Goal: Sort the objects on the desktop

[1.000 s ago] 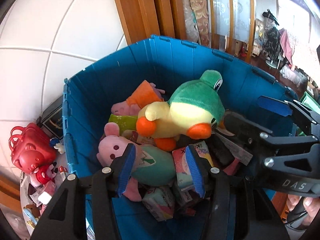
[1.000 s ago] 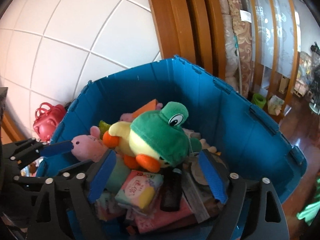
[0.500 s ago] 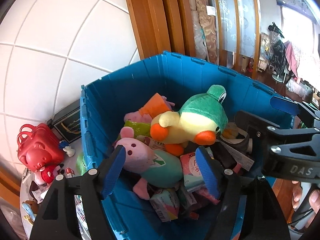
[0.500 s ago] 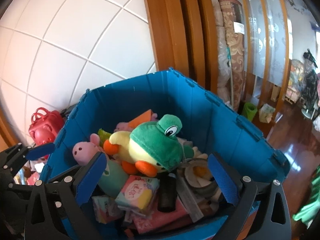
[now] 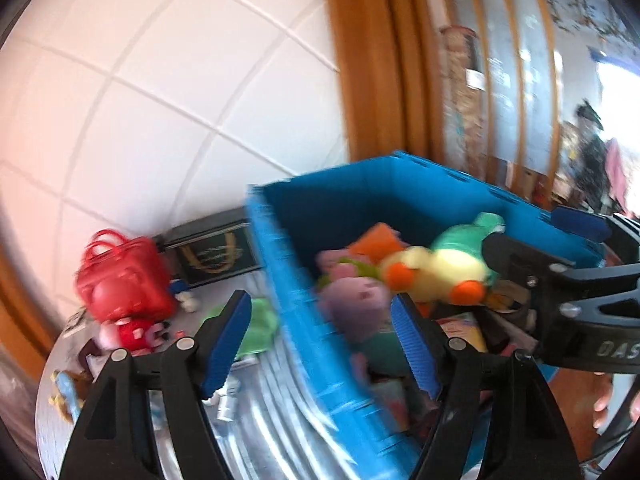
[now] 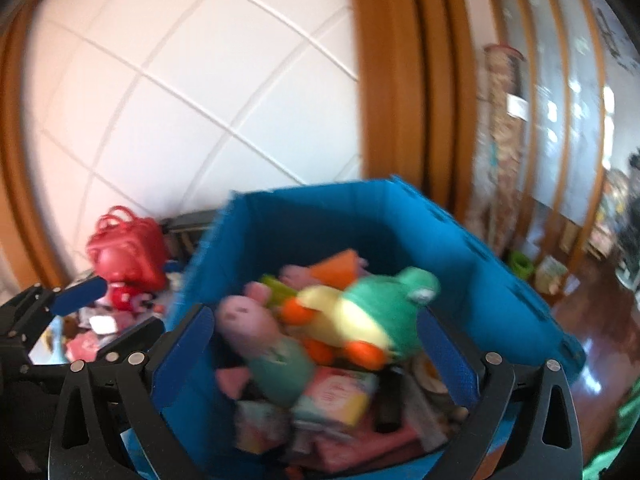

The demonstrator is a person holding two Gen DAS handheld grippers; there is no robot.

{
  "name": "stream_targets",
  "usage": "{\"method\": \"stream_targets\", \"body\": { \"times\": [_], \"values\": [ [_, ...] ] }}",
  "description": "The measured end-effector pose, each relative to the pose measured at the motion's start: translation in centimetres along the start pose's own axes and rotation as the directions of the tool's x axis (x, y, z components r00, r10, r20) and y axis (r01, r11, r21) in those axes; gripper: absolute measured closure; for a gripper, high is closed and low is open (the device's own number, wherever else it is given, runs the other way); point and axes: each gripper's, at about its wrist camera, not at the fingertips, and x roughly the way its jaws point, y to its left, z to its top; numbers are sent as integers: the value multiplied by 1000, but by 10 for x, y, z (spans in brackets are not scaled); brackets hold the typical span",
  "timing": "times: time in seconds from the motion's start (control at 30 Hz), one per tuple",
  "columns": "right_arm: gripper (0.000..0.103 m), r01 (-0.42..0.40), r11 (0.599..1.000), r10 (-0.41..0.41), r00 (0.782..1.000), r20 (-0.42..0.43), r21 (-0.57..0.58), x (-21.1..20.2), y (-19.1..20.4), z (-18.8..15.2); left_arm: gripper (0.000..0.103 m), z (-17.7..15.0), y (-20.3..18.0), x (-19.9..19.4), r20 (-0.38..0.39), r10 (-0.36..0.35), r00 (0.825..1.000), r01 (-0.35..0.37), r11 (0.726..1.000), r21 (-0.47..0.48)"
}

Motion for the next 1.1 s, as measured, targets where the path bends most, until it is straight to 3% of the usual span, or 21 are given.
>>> {"method": "stream_targets", "body": {
  "times": [0.23,0.4,0.6,0.8,1.1],
  "values": [
    [0,-171,981,174,984,31,-96,1,89,1,28,-48,100,-15,-25,185,982,-187,973,-133],
    [0,-274,951,277,961,1,-144,15,150,-3,28,-87,173,-12,-104,246,964,-263,937,-228],
    [0,-331,928,319,943,-92,-174,56,227,-14,28,-145,271,-10,-238,315,919,-379,872,-308],
    [0,-368,911,329,921,-207,-186,110,305,-33,28,-197,381,-4,-359,366,859,-489,795,-360],
    [0,-377,901,279,883,-377,-217,214,410,-45,28,-250,537,20,-495,370,786,-589,693,-415]
  ]
}}
